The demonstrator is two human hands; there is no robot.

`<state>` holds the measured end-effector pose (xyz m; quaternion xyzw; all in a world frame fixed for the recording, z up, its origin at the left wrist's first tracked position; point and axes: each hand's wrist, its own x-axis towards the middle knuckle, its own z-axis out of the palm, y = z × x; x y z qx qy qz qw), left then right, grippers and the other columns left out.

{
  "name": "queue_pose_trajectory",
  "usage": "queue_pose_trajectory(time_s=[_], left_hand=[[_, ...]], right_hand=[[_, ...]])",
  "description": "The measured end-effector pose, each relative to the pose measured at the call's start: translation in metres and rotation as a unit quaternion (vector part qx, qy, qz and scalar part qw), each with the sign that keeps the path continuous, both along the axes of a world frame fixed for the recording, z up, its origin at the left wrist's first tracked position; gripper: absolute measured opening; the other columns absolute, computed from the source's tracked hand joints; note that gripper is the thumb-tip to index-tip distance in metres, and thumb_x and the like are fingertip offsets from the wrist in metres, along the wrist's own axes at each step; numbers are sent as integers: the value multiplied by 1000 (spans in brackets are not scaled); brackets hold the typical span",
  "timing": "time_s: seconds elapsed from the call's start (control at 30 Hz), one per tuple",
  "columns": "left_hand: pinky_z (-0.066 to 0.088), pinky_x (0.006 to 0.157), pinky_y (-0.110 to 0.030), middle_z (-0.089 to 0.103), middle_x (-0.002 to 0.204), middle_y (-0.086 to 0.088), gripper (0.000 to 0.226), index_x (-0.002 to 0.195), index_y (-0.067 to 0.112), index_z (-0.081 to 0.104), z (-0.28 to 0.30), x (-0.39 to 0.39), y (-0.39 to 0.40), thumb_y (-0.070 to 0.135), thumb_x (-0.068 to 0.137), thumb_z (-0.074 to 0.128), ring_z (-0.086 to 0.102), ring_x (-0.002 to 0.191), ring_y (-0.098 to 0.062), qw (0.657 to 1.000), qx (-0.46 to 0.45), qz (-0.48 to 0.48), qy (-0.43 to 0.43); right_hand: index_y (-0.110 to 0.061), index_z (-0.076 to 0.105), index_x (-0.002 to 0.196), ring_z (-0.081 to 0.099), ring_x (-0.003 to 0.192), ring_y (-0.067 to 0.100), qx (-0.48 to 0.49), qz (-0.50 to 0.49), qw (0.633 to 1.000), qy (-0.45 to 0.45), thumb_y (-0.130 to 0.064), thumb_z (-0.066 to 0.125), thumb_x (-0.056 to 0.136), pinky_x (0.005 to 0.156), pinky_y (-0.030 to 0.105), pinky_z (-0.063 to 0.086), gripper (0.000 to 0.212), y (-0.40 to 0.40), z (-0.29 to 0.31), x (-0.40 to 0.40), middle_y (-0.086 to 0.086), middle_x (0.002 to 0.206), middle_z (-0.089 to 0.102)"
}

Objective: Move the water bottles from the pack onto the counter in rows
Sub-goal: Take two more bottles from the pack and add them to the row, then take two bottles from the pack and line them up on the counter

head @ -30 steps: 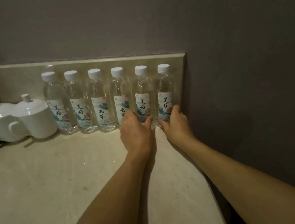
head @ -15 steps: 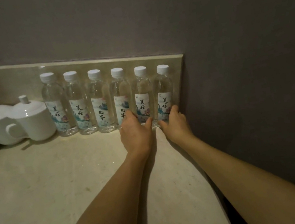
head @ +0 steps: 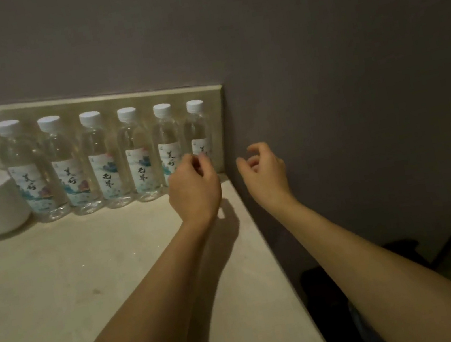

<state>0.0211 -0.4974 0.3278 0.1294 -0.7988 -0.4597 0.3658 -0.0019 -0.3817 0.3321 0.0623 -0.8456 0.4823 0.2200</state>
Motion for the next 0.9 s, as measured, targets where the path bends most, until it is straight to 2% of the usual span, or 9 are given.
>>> queue_pose_trajectory(time_s=[0.1, 0.17, 0.37, 0.53, 0.63, 0.67, 0.8, 0.9], left_hand=[[55, 69, -45, 65, 74, -8, 35, 83, 10, 63, 11, 9, 33, 32, 101, 43, 63, 72, -26, 999, 14, -31, 36], [53, 68, -44, 64, 74, -7, 36, 82, 9, 62, 18, 14, 60, 33, 101, 43, 63, 73, -28, 998, -1, -36, 49], [52, 68, -41, 65, 76, -7, 37, 80, 12, 58, 23, 18, 168, 39, 99, 42, 63, 75, -32, 997, -20, -42, 54], [39, 60, -33, 58, 66, 1, 37, 74, 16, 54, 11, 23, 275, 41, 98, 43, 58, 65, -24, 997, -26, -55, 49], [35, 59, -30, 54, 61, 6, 37, 70, 19, 52, -6, 26, 331, 41, 98, 42, 54, 59, -18, 996, -19, -79, 25], [35, 59, -30, 54, 60, 6, 37, 69, 19, 52, -13, 27, 348, 41, 98, 42, 54, 58, -17, 996, -19, -87, 11], [39, 59, -33, 57, 64, 0, 38, 70, 16, 53, -50, 24, 405, 41, 97, 43, 57, 64, -25, 991, -23, -122, -40], [37, 53, -31, 56, 61, 1, 37, 68, 17, 51, -80, 17, 440, 39, 98, 44, 55, 58, -19, 985, -44, -151, -70]], right_hand=[[-11, 60, 108, 60, 73, 20, -56, -49, 993, 87, -22, 59, 92, 68, 27, 43, 19, 35, 5, 12, -6, 70, 58], [-11, 61, 102, 61, 72, 21, -81, -79, 985, 130, -19, 58, 92, 68, 31, 46, 14, 64, 9, 19, -6, 70, 59], [-11, 61, 97, 60, 69, 15, -92, -99, 973, 185, -16, 57, 91, 66, 26, 45, 8, 176, 12, 35, -6, 74, 61], [-15, 59, 94, 58, 69, 13, -86, -123, 972, 178, -16, 57, 91, 64, 20, 41, 4, 283, -2, 46, -9, 73, 59], [-21, 55, 89, 54, 62, 2, -82, -133, 975, 159, -15, 56, 90, 57, 4, 35, 6, 336, -19, 54, -15, 68, 56], [-22, 54, 88, 54, 62, 0, -83, -137, 976, 146, -15, 56, 90, 56, 3, 34, 8, 352, -26, 57, -16, 67, 55], [-23, 54, 86, 53, 61, 3, -85, -159, 978, 102, -13, 55, 90, 53, 5, 36, 10, 410, -55, 60, -11, 69, 57], [-23, 54, 88, 57, 66, 12, -75, -182, 979, 56, -15, 54, 91, 53, 11, 35, 8, 447, -81, 55, -4, 74, 61]])
